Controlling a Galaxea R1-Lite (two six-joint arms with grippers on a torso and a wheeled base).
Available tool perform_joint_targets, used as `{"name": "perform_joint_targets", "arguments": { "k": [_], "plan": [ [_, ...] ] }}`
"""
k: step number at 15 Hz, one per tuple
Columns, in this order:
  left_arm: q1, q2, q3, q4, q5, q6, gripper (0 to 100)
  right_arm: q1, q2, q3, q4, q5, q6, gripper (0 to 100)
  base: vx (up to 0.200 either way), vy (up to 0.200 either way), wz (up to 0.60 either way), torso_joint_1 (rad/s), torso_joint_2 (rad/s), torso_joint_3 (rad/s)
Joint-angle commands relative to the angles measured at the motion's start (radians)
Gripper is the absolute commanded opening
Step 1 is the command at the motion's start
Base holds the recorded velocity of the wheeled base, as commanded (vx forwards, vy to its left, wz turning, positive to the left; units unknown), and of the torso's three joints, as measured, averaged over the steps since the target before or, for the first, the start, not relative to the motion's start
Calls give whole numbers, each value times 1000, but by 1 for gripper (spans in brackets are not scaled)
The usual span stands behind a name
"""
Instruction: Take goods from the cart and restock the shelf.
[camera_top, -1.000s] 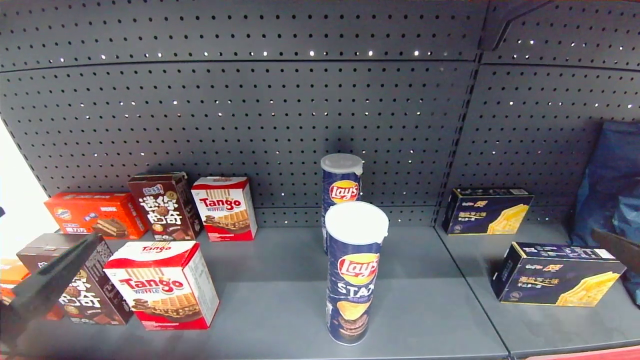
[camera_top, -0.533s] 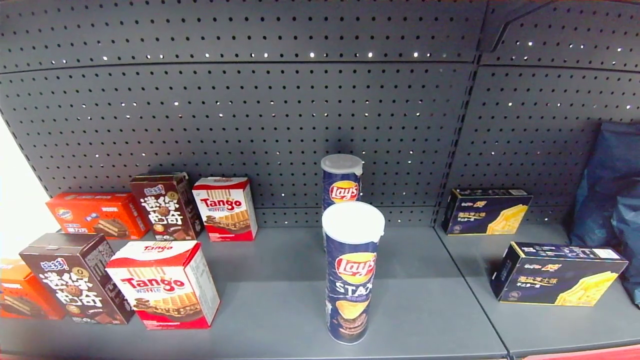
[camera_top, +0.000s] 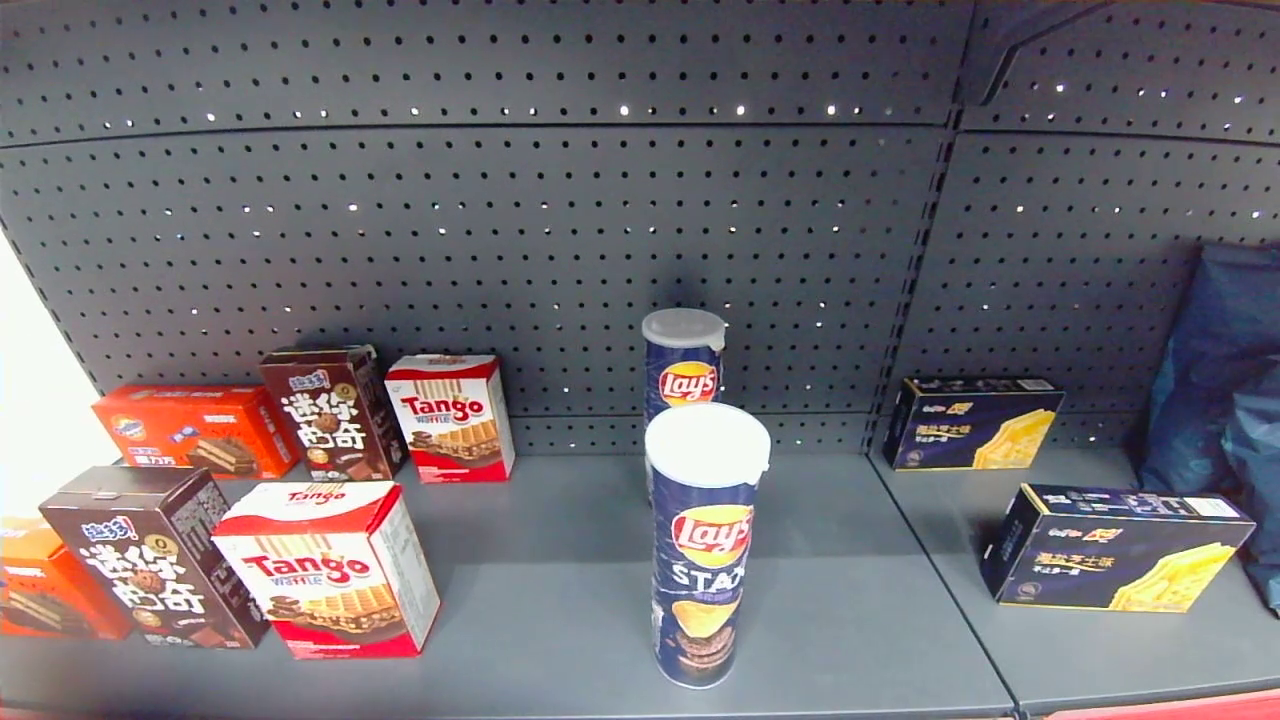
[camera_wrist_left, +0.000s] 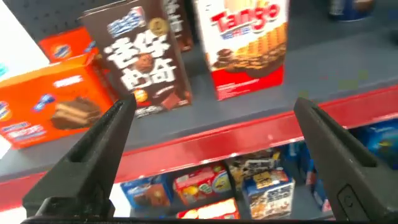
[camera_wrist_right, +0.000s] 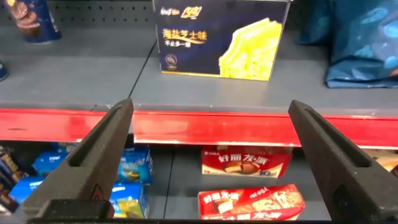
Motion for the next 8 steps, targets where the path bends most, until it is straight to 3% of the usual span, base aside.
{"name": "perform_joint_targets", "arguments": {
  "k": [1,3,4,5,6,7,8],
  "plan": [
    [0,-2,35,-2,-57,11,100,0,-14,3,0,1,0,100,0,0,0,0,0,0],
    [-1,-2,88,-26,-138,46,100,0,-14,3,0,1,0,100,0,0,0,0,0,0],
    [-1,-2,87,-32,-270,49,100,0,-14,3,0,1,0,100,0,0,0,0,0,0],
    [-1,-2,85,-32,-361,49,100,0,-14,3,0,1,0,100,0,0,0,0,0,0],
    [0,0,85,-32,-376,-17,100,0,-14,3,0,1,0,100,0,0,0,0,0,0],
    [0,0,87,-32,-378,-49,100,0,-14,3,0,1,0,100,0,0,0,0,0,0],
    [0,0,85,-32,-378,-54,100,0,-14,3,0,1,0,100,0,0,0,0,0,0]
  ]
}}
